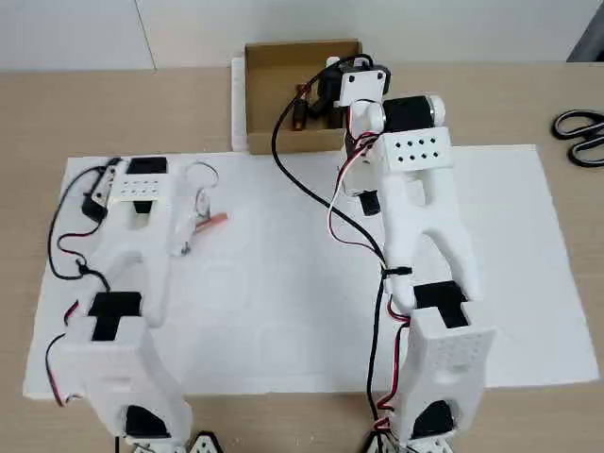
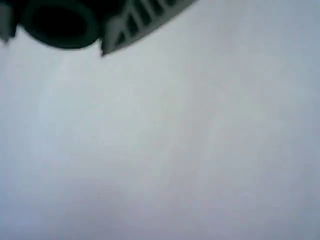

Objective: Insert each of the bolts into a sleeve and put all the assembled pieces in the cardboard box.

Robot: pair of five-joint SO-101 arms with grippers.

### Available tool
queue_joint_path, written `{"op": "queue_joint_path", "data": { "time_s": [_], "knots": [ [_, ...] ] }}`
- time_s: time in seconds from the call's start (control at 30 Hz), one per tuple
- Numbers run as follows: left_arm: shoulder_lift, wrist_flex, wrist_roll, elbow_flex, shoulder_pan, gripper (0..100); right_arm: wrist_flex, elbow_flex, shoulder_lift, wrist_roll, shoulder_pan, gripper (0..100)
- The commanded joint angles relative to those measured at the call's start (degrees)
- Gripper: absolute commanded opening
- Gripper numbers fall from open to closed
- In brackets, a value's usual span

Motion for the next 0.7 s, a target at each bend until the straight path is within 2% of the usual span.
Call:
{"op": "queue_joint_path", "data": {
  "time_s": [0.0,0.13,0.33,0.57,0.67],
  "knots": [
    [1.2,-1.0,0.1,-0.8,-0.3,23,0.7,-1.3,-4.0,0.4,0.2,0.3],
    [3.0,-1.6,0.2,-0.8,-0.3,21,0.7,-1.3,-4.0,0.4,0.2,0.3],
    [3.0,-0.4,-0.4,-2.3,0.1,0,0.7,-1.3,-3.9,0.4,0.3,0.3],
    [3.0,12.0,-0.9,-13.1,2.8,1,0.7,-1.3,-3.6,0.4,0.4,0.3],
    [3.0,17.8,-6.7,-19.9,4.8,1,0.7,-1.3,-1.9,0.4,0.4,0.3]
  ]
}}
